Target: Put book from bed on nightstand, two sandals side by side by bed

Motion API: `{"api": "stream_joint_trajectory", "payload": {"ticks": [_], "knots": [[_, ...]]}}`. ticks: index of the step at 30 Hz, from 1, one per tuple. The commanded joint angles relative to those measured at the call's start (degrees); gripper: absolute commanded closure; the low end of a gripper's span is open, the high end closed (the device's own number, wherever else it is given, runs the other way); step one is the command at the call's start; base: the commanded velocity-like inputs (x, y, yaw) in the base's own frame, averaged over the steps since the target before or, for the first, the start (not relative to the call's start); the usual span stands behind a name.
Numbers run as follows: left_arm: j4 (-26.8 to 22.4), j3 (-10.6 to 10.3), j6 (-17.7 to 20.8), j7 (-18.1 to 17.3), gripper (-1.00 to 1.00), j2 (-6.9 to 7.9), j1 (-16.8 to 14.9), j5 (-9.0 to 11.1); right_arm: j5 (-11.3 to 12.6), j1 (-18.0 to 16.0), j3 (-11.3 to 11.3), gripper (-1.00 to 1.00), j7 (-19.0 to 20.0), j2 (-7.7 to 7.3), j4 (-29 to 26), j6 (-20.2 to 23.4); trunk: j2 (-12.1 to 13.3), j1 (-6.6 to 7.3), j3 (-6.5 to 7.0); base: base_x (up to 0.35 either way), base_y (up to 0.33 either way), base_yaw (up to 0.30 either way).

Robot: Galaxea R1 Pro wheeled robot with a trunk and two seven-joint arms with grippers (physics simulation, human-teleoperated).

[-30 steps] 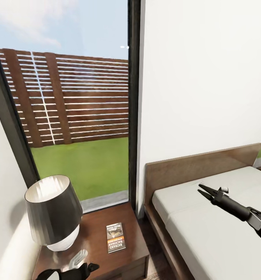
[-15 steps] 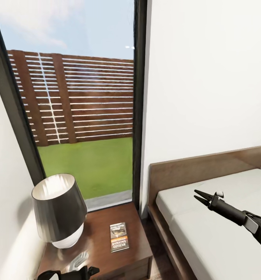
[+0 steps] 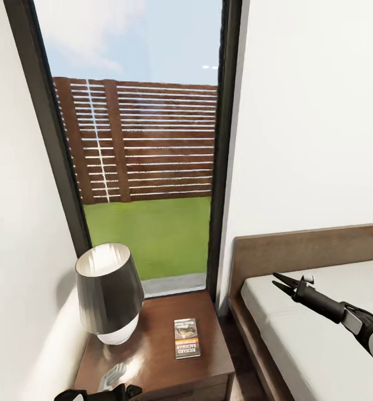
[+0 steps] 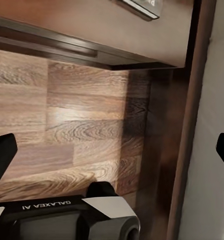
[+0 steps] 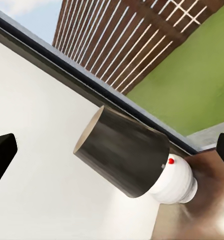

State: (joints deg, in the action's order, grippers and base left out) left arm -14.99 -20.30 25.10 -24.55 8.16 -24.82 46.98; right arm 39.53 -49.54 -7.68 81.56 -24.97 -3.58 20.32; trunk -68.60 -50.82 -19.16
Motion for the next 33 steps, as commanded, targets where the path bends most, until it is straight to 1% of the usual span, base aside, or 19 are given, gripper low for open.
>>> {"api": "stream_joint_trajectory", "payload": {"ticks": [1, 11, 28, 33], "knots": [[0.0, -0.2, 0.3, -0.1, -1.0, 0.0, 0.0, 0.3, 0.5, 0.0, -0.5, -1.0, 0.2, -0.04, 0.0, 0.6, 0.0, 0.0, -0.07, 0.0, 0.0, 0.259], [0.1, -0.2, 0.2, -0.1, -1.0, -0.3, 0.0, 0.3, 0.6, 0.0, -0.4, -1.0, -0.4, 0.69, 1.4, 0.6, 0.0, 0.0, -0.07, 0.0, 0.0, 0.26], [0.1, -0.2, 0.2, -0.1, -1.0, -0.47, 0.0, 0.3, 0.6, 0.0, -0.4, -1.0, -0.6, 0.8, 1.6, 0.6, 0.0, 0.0, -0.07, 0.0, 0.0, 0.26], [0.1, -0.2, 0.2, -0.1, -1.0, -0.5, 0.0, 0.3, 0.7, 0.0, -0.4, -1.0, -0.6, 0.8, 1.6, 0.7, 0.0, 0.0, -0.08, 0.0, 0.0, 0.206]]}}
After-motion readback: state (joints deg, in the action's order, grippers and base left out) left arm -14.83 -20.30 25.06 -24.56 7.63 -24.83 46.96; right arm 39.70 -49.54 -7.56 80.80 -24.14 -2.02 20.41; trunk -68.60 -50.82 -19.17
